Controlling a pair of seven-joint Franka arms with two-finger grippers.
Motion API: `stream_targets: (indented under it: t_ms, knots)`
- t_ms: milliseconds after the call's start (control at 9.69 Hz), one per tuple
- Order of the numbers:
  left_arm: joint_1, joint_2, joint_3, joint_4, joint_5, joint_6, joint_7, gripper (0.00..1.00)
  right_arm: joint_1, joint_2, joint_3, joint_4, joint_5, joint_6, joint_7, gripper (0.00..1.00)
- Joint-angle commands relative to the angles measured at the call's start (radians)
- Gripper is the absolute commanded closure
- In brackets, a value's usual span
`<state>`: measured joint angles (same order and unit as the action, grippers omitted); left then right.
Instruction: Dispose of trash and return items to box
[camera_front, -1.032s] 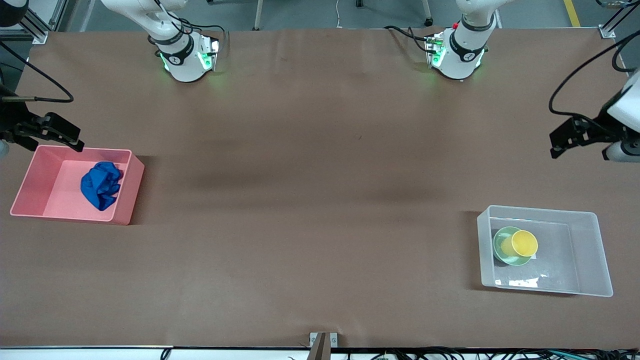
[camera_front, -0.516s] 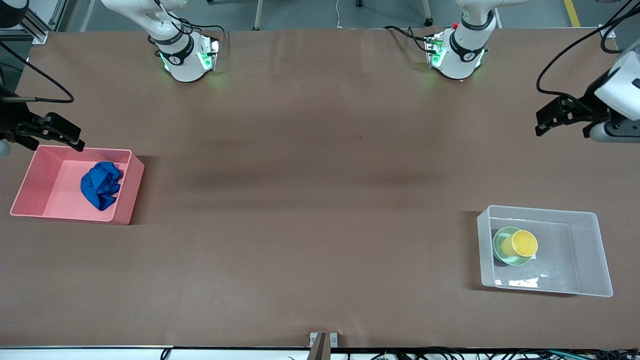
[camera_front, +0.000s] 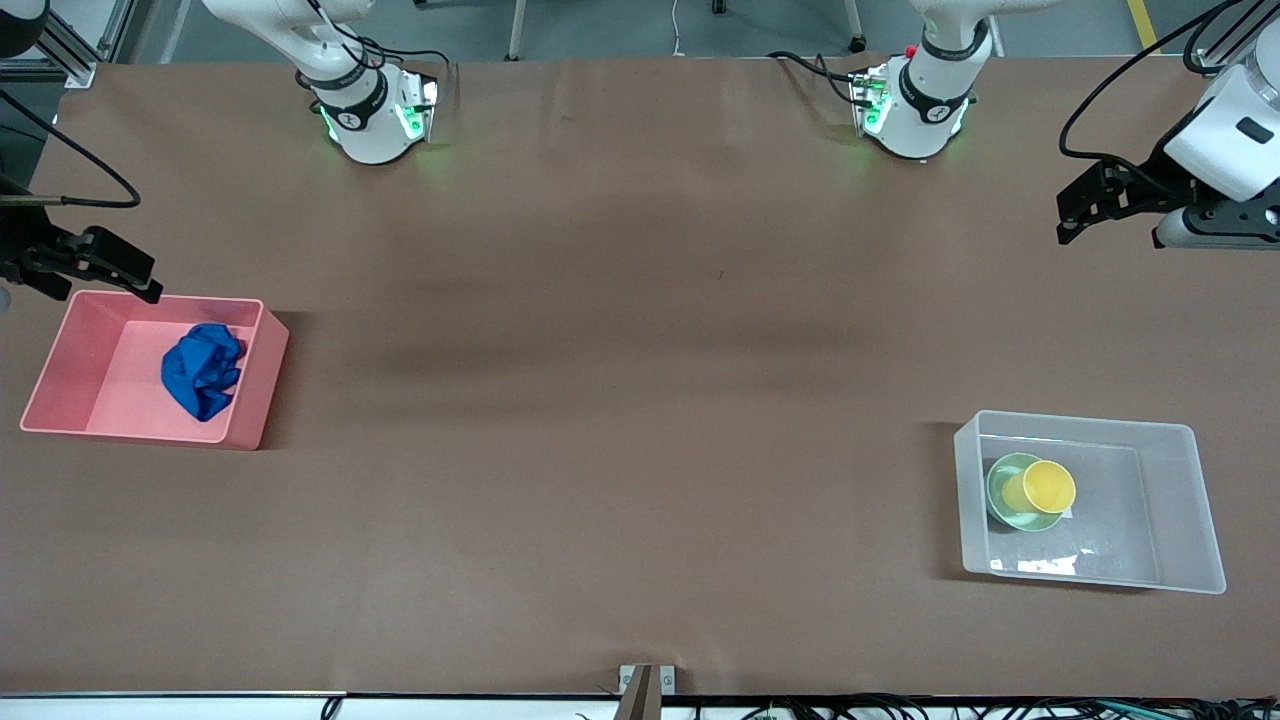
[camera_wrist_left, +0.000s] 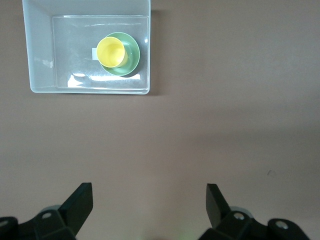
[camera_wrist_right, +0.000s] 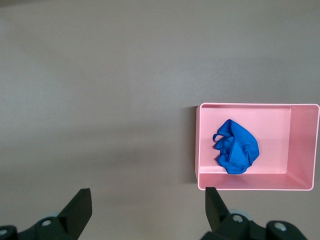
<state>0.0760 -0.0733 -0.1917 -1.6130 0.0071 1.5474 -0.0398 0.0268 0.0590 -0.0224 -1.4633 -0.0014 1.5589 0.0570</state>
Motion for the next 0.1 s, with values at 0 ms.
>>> stream_targets:
  t_ms: [0]
  knots:
    - [-0.012, 0.000, 0.012, -0.025, 0.001, -0.003, -0.003, 0.00, -0.010, -0.013, 0.010, -0.017, -0.008, 0.006, 0.012, 0.00]
